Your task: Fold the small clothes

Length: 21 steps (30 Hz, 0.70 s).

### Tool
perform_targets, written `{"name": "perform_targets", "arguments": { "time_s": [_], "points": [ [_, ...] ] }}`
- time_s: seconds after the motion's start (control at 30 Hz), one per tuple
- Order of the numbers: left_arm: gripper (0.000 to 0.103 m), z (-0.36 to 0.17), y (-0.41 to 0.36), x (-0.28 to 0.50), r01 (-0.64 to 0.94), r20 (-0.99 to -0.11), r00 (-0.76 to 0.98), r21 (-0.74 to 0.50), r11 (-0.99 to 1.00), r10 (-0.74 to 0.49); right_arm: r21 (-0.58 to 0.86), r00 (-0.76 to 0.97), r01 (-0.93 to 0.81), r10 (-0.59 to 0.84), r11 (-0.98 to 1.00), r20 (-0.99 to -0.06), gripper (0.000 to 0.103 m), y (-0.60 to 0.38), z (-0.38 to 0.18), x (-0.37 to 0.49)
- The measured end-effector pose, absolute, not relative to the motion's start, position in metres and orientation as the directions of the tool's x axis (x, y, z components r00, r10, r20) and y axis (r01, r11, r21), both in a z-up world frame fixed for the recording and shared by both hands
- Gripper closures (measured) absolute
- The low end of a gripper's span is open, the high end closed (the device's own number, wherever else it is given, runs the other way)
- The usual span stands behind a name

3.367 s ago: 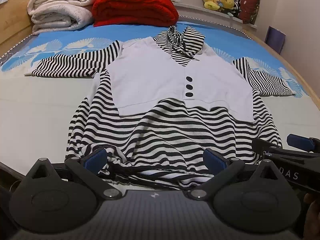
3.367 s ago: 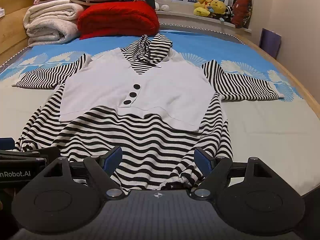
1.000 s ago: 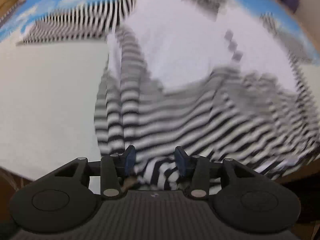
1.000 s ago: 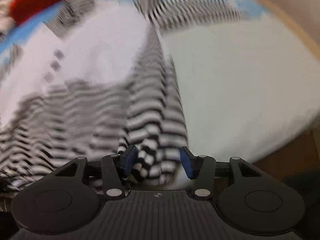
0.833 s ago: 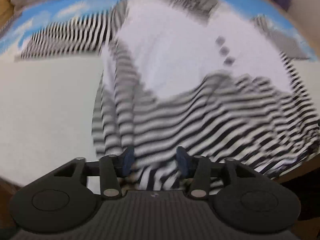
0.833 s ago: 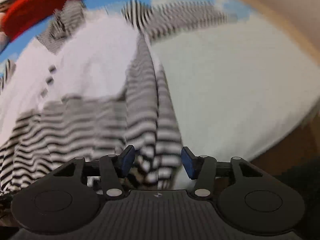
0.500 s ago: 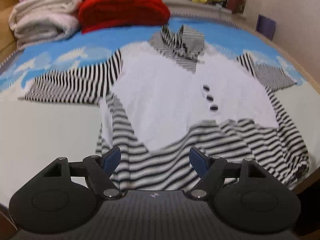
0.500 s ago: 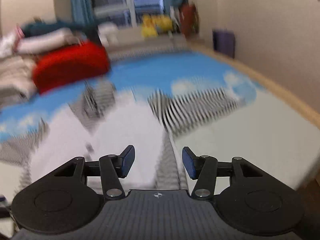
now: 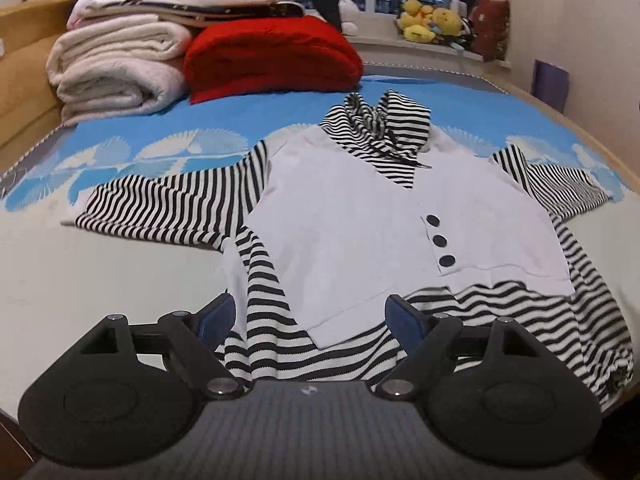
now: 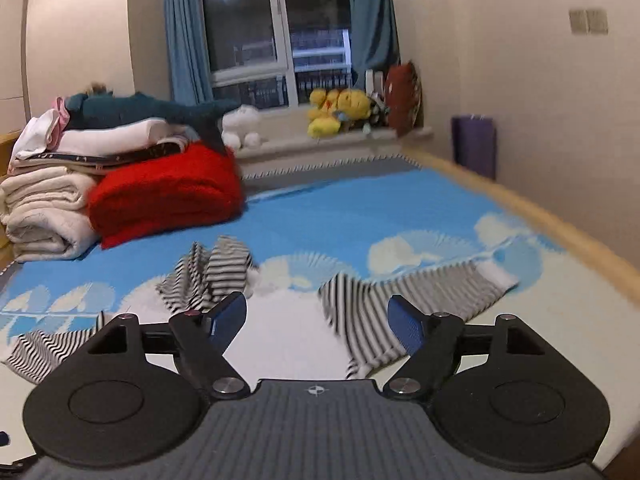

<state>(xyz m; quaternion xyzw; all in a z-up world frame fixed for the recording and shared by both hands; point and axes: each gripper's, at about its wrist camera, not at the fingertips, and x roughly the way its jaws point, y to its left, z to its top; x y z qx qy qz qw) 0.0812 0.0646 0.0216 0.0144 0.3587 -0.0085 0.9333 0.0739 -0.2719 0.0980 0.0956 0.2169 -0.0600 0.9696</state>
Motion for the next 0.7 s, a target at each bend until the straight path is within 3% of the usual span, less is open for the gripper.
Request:
{"name": "perform_targets", "arguments": {
  "time_s": [0.53,0.7],
  "points": [
    [0.028,0.037,0.066,0.097,-0.084,-0.613,0.781,0.082,0.993,0.117,0.197,0.865,0.176,-0.056,0.964,-0.498,0.024,-0.268,0.089,0.095],
    [0.031,0.072,0.08,0.118,-0.115,-0.572,0.808,0.077,0.99,0.138,0.234,0.857,0.142,-0.002,0.962,-0.515,0.037,-0.255,0.088,0.102]
  ]
}}
